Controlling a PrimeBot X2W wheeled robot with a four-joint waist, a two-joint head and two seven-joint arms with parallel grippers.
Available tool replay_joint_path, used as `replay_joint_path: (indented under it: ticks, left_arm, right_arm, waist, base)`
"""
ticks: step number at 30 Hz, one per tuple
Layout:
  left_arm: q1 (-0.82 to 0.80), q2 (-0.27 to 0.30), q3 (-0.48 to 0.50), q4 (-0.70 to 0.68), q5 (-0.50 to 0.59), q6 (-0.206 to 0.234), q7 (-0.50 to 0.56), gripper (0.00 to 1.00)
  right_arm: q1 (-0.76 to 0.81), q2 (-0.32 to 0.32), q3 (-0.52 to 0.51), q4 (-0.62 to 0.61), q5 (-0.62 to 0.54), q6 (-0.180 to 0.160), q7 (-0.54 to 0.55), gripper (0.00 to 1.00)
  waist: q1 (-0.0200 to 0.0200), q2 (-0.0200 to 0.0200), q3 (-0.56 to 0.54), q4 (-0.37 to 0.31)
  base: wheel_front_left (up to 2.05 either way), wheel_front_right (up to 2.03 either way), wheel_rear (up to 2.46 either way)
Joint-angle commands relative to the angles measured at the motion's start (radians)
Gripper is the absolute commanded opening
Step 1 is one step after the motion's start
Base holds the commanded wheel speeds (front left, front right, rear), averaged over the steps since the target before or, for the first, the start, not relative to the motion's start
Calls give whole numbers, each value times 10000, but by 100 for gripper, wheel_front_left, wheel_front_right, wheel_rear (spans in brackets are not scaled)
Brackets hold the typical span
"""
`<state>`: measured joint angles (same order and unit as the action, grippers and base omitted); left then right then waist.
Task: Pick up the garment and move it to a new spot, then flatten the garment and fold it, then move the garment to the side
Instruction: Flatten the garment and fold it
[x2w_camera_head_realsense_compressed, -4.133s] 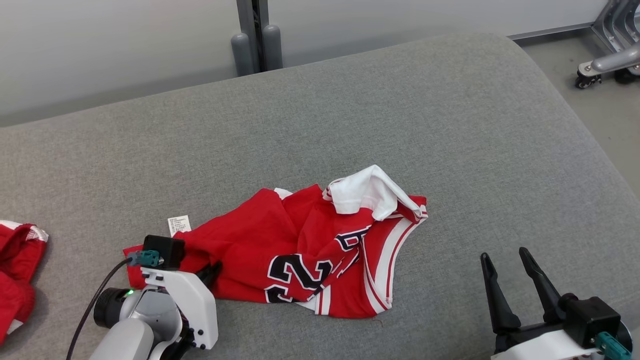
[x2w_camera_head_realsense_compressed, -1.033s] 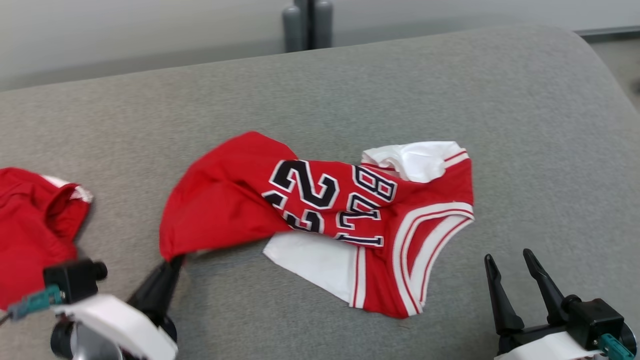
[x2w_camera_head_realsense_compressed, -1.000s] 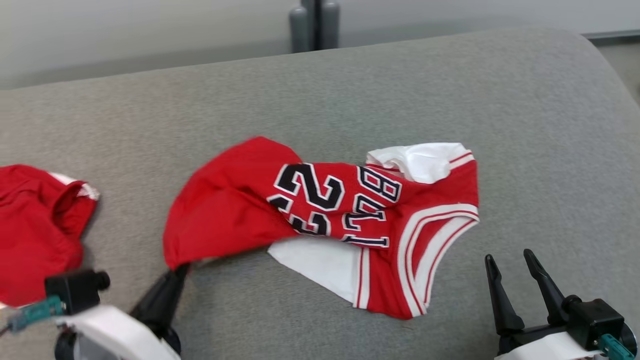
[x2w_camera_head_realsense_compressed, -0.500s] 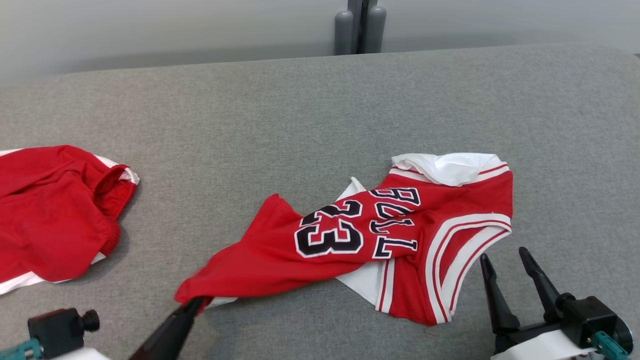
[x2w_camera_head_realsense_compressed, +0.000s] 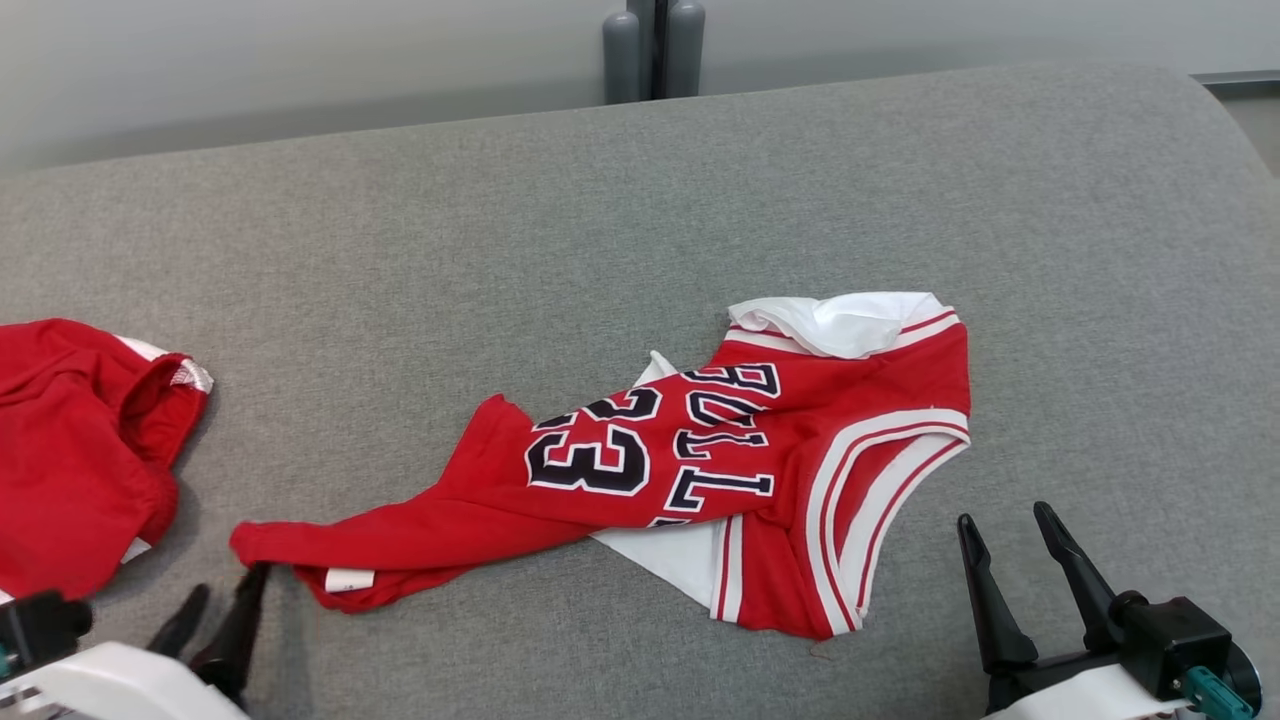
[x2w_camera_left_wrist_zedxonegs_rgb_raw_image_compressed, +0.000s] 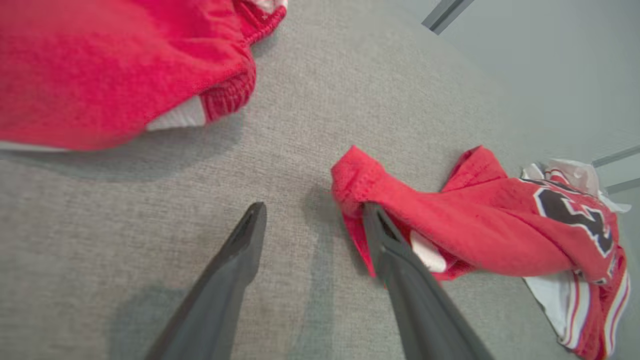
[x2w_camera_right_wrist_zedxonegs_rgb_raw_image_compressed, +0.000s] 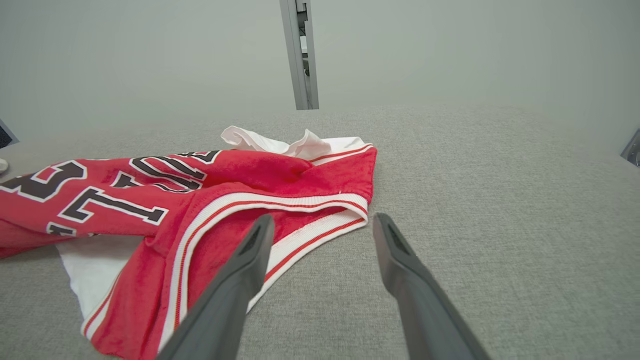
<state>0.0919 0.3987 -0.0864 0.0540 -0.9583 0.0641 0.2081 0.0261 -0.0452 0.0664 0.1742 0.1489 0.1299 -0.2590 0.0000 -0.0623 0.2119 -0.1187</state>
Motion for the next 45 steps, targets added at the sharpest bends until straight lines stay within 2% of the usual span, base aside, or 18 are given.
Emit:
replay_joint_path:
  ticks: [1,6,10,13,14,17,20,21,23,32,33,34,39,45]
  left_arm:
    - [227,133,129,-51,143,153,-118,100]
    - [1512,511,202,-1484,496,439,-145,100]
    - [1939,395,-1008,-3452,717,-21,462,100]
    - [1196,-8,-2263,-3940,833,-362,1087,100]
    - [883,-37,-2688,-3800,1091,-472,1305,100]
    - [-166,-585,-3675,-2979,1650,-702,1624,100]
    - [-1147,-927,-4275,-1869,2183,-939,1785,100]
    - [-1147,-927,-4275,-1869,2183,-939,1785,100]
    - [-1870,-1372,-4753,-874,2559,-1154,1758,100]
    - [-3034,-1672,-5566,1547,3887,-869,1870,100]
    - [-3084,-1669,-5631,1782,3965,-859,1876,46]
    - [-3113,-1731,-5701,2001,3964,-899,1929,0]
    - [-3180,-2083,-5901,2100,3540,-1233,2271,0]
    - [-3508,-2819,-5494,1276,2104,-1429,2756,0]
  right_arm:
    - [63,-59,-37,7,44,16,-56,100]
    - [53,-61,1,-27,60,16,-56,100]
    - [147,-62,-15,-75,50,16,-56,100]
    - [42,-59,89,-37,27,16,-56,100]
    - [-37,-62,137,-27,41,16,-56,100]
    - [-258,-61,274,-44,70,16,-56,100]
    - [-408,-62,342,-109,96,16,-56,100]
    - [-408,-62,342,-109,96,16,-56,100]
    - [-421,-61,299,-156,129,16,-56,100]
    - [-212,-61,296,-194,433,16,-56,100]
    - [-210,-61,315,-201,484,16,-56,100]
    - [-224,-58,330,-208,533,16,-56,100]
    - [-203,-61,319,-229,660,16,-56,100]
    - [-247,-61,317,-201,747,16,-56,100]
  waist:
    - [0,0,-28,-47]
    - [0,0,-121,-290]
    - [0,0,-154,-382]
    - [0,0,-86,-493]
    - [0,0,-60,-574]
    - [0,0,25,-900]
    - [0,0,134,-1308]
    - [0,0,134,-1308]
    - [0,0,244,-1682]
    - [0,0,474,-2514]
    - [0,0,499,-2606]
    - [0,0,516,-2692]
    - [0,0,506,-2970]
    - [0,0,464,-3143]
  base:
    - [0,0,0]
    - [0,0,0]
    - [0,0,0]
    - [0,0,0]
    - [0,0,0]
    - [0,0,0]
    - [0,0,0]
    - [0,0,0]
    - [0,0,0]
    - [0,0,0]
    - [0,0,0]
    - [0,0,0]
    - [0,0,0]
    - [0,0,0]
